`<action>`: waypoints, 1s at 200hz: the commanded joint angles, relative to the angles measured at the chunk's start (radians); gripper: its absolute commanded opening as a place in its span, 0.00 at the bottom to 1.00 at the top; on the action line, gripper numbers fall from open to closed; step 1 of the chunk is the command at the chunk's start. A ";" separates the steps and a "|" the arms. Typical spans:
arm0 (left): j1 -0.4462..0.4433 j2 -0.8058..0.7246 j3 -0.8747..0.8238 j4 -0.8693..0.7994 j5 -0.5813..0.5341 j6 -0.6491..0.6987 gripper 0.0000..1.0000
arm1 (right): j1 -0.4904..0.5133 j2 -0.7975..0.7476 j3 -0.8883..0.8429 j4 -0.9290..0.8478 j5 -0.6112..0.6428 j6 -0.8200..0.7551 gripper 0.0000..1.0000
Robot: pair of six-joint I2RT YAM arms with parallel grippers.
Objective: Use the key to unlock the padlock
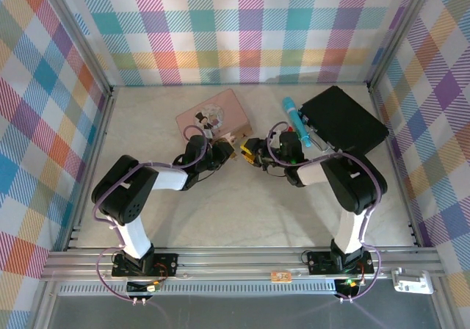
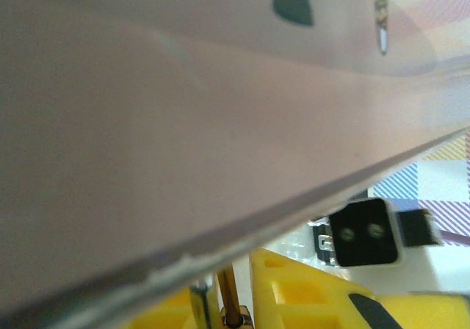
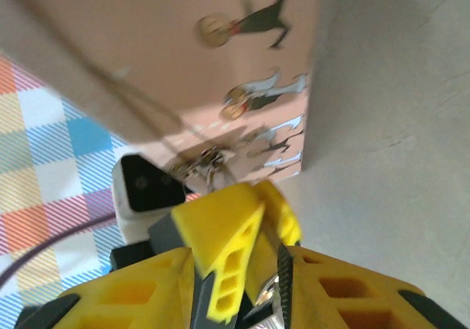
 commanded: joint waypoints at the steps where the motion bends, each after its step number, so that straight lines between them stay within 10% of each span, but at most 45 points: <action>1: -0.010 -0.048 0.028 -0.089 0.041 -0.065 0.00 | 0.013 -0.061 0.004 -0.176 -0.034 -0.202 0.35; 102: -0.033 -0.065 0.009 -0.033 -0.012 -0.161 0.00 | 0.083 -0.029 -0.045 0.002 0.038 -0.094 0.28; 200: -0.057 -0.057 -0.025 0.045 -0.062 -0.154 0.00 | 0.085 0.024 -0.059 0.235 0.105 0.279 0.00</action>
